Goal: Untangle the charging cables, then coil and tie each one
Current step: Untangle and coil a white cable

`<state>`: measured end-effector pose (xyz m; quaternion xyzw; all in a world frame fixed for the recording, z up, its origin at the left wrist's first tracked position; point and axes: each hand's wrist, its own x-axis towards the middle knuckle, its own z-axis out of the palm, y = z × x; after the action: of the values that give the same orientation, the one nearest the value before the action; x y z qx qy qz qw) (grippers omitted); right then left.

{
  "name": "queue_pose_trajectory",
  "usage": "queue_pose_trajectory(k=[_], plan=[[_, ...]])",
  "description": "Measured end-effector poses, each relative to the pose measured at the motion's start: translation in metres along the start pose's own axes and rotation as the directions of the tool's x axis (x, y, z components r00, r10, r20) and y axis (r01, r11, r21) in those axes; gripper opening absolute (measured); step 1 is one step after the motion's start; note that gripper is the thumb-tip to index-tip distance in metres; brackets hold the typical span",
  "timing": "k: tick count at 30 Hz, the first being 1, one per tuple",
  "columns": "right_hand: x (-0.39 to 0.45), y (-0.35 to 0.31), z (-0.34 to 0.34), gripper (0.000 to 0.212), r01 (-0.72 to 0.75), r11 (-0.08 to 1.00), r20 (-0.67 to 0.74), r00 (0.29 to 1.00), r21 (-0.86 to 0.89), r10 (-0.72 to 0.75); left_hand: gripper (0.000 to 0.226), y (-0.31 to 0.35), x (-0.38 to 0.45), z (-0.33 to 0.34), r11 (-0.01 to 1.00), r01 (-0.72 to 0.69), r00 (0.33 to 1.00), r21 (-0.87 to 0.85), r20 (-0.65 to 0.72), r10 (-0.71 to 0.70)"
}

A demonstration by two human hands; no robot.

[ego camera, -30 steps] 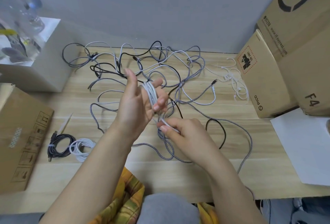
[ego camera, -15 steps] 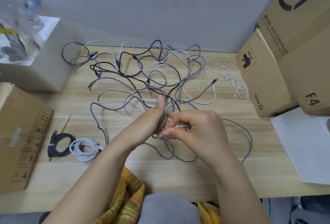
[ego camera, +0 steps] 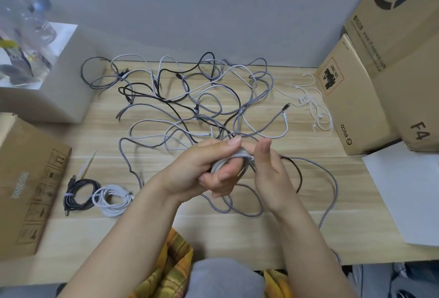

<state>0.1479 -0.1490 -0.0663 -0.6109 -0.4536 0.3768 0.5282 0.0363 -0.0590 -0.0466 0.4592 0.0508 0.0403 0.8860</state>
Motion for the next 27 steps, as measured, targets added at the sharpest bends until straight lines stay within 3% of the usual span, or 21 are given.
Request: queue_pose_trajectory(k=[2, 5, 9, 13, 17, 20, 27], plan=[[0.001, 0.001, 0.004, 0.103, -0.004, 0.998, -0.097, 0.995, -0.065, -0.003, 0.039, -0.002, 0.005, -0.004, 0.997, -0.003, 0.998, -0.082, 0.063, 0.008], [0.003, 0.003, 0.008, 0.094, 0.047, 0.993, -0.236, 0.969, -0.105, -0.071, 0.042, -0.007, 0.011, -0.008, 0.982, -0.001, 0.995, -0.190, 0.096, 0.020], [0.006, 0.009, 0.006, 0.084, 0.036, 0.990, -0.365, 0.927, -0.134, -0.083, 0.046, -0.011, 0.021, -0.006, 0.992, 0.011, 0.995, -0.126, -0.096, -0.024], [0.011, 0.016, 0.001, 0.072, 0.021, 0.996, -0.433, 0.900, -0.087, -0.057, 0.049, -0.010, 0.033, 0.000, 0.996, 0.042, 0.952, -0.077, -0.298, -0.064], [0.014, 0.017, -0.002, 0.077, 0.037, 0.985, -0.483, 0.868, -0.168, -0.115, 0.053, -0.009, 0.041, 0.006, 0.998, 0.046, 0.914, -0.038, -0.402, -0.057], [0.016, 0.017, -0.003, 0.062, 0.044, 0.996, -0.499, 0.863, -0.078, -0.077, 0.053, -0.008, 0.047, 0.008, 0.999, 0.035, 0.887, -0.017, -0.461, -0.039], [0.019, 0.014, 0.001, 0.045, 0.120, 0.990, -0.552, 0.821, -0.080, -0.144, 0.054, -0.011, 0.055, 0.011, 0.998, 0.028, 0.789, 0.052, -0.614, 0.009]])
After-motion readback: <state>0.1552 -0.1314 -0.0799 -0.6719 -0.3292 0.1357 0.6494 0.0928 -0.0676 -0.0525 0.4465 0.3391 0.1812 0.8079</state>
